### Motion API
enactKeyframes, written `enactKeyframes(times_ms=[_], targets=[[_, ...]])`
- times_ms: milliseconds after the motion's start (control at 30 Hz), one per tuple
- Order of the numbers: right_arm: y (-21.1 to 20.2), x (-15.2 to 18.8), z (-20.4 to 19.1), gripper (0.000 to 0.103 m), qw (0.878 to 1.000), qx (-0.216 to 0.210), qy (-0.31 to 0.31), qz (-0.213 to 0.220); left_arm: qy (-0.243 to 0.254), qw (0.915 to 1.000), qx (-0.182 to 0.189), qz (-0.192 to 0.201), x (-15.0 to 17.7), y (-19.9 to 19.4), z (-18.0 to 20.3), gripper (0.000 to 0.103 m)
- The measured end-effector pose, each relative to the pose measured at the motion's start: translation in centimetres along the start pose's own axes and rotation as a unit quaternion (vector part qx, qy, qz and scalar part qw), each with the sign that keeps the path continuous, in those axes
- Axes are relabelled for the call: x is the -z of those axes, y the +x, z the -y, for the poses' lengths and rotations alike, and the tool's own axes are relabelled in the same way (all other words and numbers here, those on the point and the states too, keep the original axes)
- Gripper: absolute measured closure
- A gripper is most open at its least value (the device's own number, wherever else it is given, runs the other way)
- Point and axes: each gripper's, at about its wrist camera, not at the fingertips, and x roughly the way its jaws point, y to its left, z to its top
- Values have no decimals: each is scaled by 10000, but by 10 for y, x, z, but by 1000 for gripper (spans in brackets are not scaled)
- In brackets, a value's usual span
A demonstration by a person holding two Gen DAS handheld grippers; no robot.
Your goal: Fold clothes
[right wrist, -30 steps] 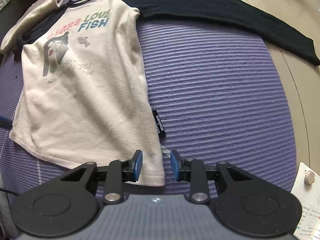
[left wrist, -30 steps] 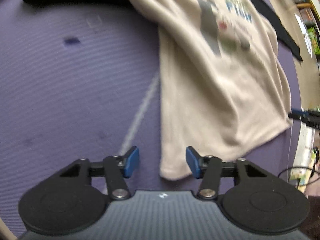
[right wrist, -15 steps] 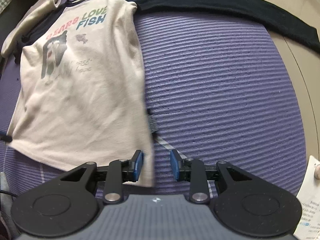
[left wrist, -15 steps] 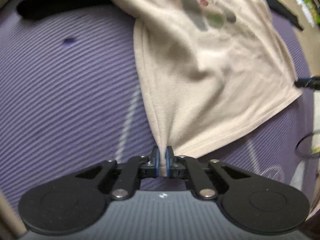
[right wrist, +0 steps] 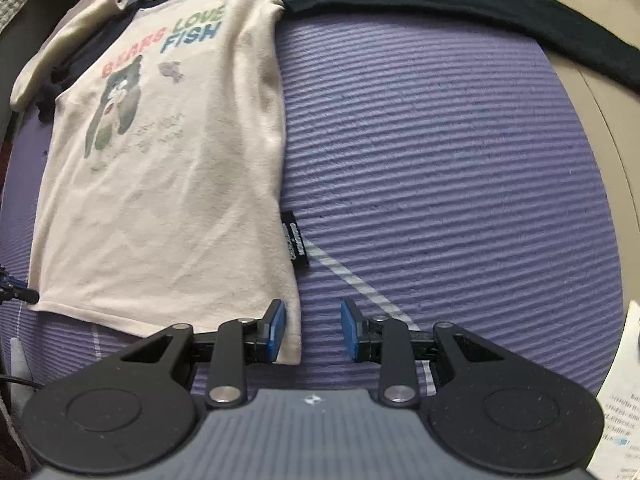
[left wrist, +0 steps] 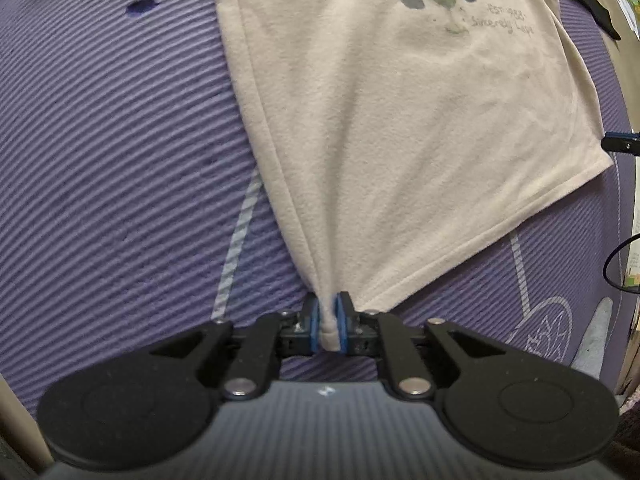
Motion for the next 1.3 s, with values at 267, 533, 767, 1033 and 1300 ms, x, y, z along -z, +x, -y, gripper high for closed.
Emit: enactKeyframes(times_ms=[267,533,767,1033,1300], targets=[[-5,-8,-18,72,9988,-392,-297,-28,-48,10000,-9,31,8,1,10,90],[-8,-8,31,71,9948,-556,856,65,27,10000,-17,35,11,8,20,90],[9,2,12,97,9967,-654,371,-299,159,9999,-55,-28,12,8,28,96],[8,-6,-8,78,9922,-522,-518,-1004,432,9980,-220,-395,13,18,40,89],[-8,-72,22,55,9958,-676,356,496,402,9985,-272,236,-12,-12,49,48]])
